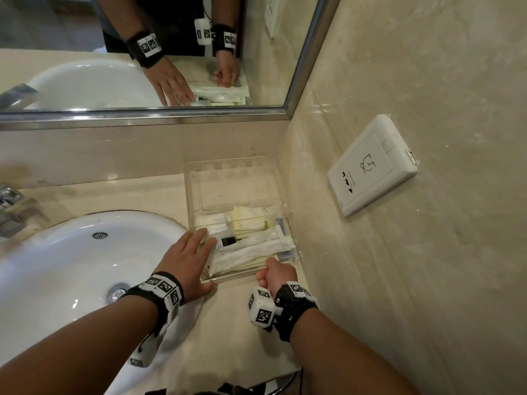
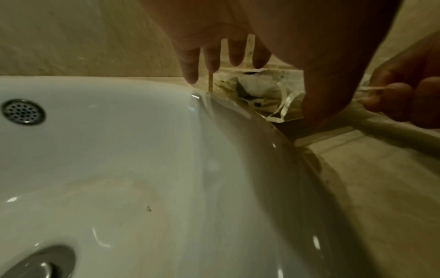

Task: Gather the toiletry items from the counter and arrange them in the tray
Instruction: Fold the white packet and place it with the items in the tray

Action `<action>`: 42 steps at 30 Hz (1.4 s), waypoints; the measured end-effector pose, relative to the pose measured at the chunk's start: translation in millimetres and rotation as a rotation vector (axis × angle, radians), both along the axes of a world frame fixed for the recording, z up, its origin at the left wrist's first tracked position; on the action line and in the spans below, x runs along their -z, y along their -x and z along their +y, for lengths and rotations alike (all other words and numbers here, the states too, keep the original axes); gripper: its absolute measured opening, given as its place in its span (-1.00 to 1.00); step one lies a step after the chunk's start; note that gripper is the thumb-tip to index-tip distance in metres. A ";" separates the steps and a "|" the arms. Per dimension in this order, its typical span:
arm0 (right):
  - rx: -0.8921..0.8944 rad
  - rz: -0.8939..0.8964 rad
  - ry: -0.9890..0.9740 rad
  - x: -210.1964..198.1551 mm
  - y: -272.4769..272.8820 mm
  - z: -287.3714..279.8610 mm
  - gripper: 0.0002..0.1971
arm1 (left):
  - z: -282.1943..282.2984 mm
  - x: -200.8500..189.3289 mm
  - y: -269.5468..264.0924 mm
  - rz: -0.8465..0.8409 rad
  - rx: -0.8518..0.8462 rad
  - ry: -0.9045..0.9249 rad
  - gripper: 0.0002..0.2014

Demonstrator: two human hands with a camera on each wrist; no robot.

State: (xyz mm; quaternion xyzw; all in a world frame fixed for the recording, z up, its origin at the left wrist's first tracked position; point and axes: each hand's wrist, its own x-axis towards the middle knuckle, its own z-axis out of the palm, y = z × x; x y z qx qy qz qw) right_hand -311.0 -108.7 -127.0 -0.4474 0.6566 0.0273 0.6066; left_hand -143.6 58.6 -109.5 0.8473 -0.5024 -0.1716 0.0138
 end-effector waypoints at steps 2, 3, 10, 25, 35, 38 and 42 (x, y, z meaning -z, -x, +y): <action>-0.001 -0.006 0.007 1.1 -3.5 -2.8 -0.59 | -2.1 -0.2 -1.2 -0.042 0.016 0.002 0.05; -0.003 -0.010 0.010 1.5 -5.5 -4.3 -0.60 | -3.7 -0.5 -2.0 -0.059 0.023 0.001 0.05; -0.003 -0.031 0.017 4.8 -22.5 -15.9 -0.63 | -17.2 -2.7 -14.2 -0.073 -0.022 -0.017 0.04; -0.065 -0.094 0.050 19.9 -51.5 -25.3 -0.53 | -37.9 -0.3 -41.3 -0.065 -0.099 -0.041 0.01; -0.014 -0.147 0.092 24.5 -70.6 -30.3 -0.46 | -48.3 5.0 -52.8 -0.020 -0.158 -0.036 -0.21; -0.001 -0.145 0.099 25.7 -77.0 -33.4 -0.50 | -50.0 6.4 -53.3 -0.005 -0.174 -0.032 -0.23; 0.002 -0.139 0.106 28.7 -84.1 -36.3 -0.51 | -51.3 6.9 -55.5 0.001 -0.183 -0.013 -0.27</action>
